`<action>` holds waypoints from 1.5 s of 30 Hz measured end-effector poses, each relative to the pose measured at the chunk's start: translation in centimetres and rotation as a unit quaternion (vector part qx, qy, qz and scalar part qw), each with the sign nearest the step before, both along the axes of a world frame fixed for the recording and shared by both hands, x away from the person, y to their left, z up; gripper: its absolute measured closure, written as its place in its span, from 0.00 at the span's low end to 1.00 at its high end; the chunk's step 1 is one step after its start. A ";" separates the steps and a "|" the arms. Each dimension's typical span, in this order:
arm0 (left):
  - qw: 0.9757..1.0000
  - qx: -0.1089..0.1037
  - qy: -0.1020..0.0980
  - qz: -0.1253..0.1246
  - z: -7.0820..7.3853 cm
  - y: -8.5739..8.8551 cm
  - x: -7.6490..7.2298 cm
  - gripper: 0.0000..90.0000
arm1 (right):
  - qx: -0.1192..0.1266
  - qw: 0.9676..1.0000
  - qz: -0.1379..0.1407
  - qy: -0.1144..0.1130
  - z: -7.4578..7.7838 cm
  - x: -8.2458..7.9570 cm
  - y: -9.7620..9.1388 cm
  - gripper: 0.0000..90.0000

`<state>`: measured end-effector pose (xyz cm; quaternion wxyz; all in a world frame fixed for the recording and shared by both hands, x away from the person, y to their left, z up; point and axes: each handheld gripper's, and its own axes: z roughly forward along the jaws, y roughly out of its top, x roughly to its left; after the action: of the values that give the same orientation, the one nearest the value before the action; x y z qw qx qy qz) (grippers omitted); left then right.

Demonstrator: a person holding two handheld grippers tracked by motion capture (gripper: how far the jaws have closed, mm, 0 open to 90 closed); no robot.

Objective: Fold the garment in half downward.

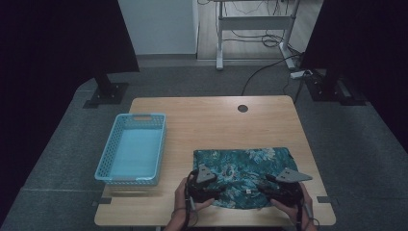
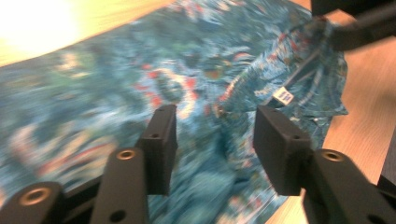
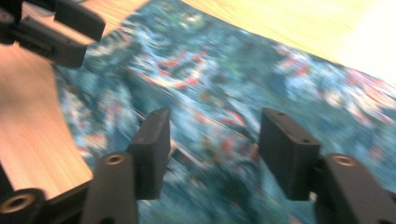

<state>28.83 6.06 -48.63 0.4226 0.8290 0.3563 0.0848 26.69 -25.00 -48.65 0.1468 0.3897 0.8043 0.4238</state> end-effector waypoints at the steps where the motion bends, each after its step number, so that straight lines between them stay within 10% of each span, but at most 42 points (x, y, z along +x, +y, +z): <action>1: 1.000 -0.002 0.000 0.009 0.1 0.7 0.1 0.53 | 0.000 1.000 0.004 -0.003 0.1 -0.1 0.8 0.45; 10: 0.999 -0.001 0.030 0.045 -2.4 3.1 2.0 0.51 | -0.082 0.996 -0.005 -0.034 -0.7 -0.5 7.8 0.38; 25: 0.999 0.027 0.030 0.032 -4.4 1.8 2.8 0.50 | -0.046 0.996 0.058 0.042 -3.1 0.7 11.6 0.39; 37: 0.999 0.036 0.023 0.014 -4.4 -0.4 2.6 0.50 | -0.081 0.995 0.040 0.034 -4.6 0.3 10.0 0.39; 45: 0.999 0.041 0.003 -0.001 -4.7 -3.2 1.9 0.42 | -0.057 0.997 0.024 0.045 -4.6 0.0 6.6 0.39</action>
<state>30.77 2.82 -53.29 0.3873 0.8464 0.3529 0.0958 26.72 -18.43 -53.24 0.1221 0.3797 0.8420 0.3632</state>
